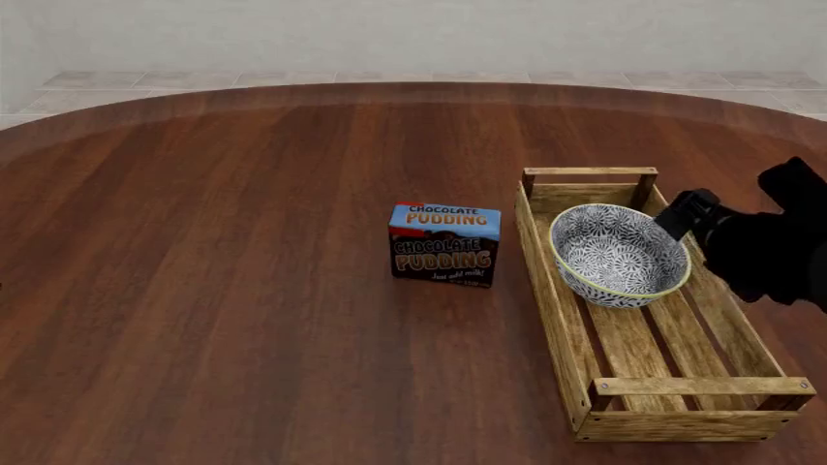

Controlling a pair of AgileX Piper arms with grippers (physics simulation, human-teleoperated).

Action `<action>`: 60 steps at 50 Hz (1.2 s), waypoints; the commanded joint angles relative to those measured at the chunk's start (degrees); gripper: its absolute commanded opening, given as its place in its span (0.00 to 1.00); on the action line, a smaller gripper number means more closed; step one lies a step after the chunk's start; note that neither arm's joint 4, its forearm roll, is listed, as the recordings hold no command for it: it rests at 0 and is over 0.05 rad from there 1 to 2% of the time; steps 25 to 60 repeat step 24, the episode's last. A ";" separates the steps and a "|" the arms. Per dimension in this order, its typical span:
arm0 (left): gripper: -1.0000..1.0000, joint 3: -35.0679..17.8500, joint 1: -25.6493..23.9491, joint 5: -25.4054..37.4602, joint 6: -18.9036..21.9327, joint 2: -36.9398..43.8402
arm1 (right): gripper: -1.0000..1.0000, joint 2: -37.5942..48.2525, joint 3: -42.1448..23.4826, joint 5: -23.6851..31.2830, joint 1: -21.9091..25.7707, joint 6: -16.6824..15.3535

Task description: Pick up the bowl on the left and put it in the tray.

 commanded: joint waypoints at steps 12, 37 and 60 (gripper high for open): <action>1.00 0.90 -1.18 -0.62 0.12 0.00 | 1.00 -9.37 0.69 4.60 3.19 2.09; 1.00 1.85 -1.63 -1.67 0.09 0.00 | 1.00 -15.45 1.72 6.72 4.43 1.34; 1.00 1.85 -1.63 -1.67 0.09 0.00 | 1.00 -15.45 1.72 6.72 4.43 1.34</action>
